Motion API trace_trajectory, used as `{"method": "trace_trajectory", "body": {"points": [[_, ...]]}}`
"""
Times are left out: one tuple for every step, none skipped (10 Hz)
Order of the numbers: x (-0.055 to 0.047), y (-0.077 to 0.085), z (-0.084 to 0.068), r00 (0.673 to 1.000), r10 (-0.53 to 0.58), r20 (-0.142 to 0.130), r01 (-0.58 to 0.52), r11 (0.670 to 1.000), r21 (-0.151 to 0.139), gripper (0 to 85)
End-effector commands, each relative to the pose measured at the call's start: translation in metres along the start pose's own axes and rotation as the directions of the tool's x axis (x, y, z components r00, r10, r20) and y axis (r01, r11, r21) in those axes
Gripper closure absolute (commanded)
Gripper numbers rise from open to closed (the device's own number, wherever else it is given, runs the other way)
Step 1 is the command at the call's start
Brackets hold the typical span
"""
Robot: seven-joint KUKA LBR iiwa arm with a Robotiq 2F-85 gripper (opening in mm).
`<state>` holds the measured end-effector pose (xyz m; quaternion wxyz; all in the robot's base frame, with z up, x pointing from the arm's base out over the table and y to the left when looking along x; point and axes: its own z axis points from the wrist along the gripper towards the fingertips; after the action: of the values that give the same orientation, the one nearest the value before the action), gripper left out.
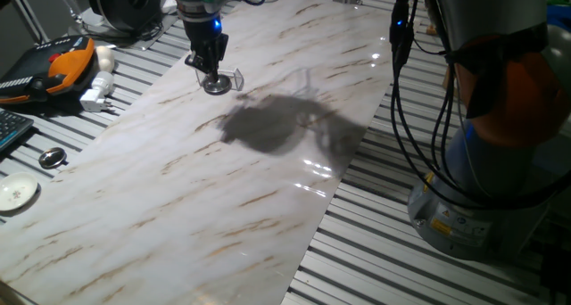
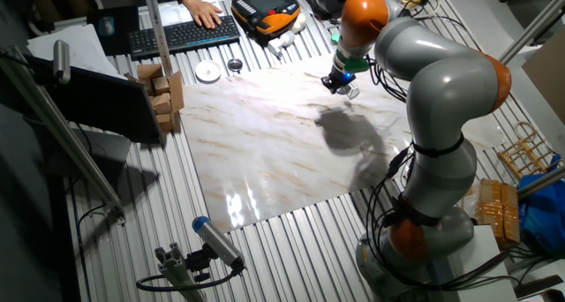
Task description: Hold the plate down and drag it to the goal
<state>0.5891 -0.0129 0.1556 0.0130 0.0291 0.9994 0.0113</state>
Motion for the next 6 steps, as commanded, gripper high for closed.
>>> {"method": "trace_trajectory", "body": {"points": [[0.0028, 0.0024, 0.0001, 1.000, 0.003, 0.001, -0.003, 1.000, 0.000, 85.0], [0.0040, 0.0039, 0.0005, 1.000, 0.000, 0.003, 0.000, 1.000, 0.002, 85.0], [0.0049, 0.0029, -0.0010, 1.000, -0.005, 0.008, 0.005, 1.000, 0.008, 85.0], [0.0021, -0.0006, -0.0024, 1.000, -0.009, 0.004, 0.009, 1.000, -0.001, 85.0], [0.0021, -0.0006, -0.0024, 1.000, -0.015, -0.004, 0.015, 1.000, -0.009, 85.0], [0.0021, -0.0006, -0.0024, 1.000, -0.006, -0.002, 0.006, 1.000, -0.013, 85.0]]}}
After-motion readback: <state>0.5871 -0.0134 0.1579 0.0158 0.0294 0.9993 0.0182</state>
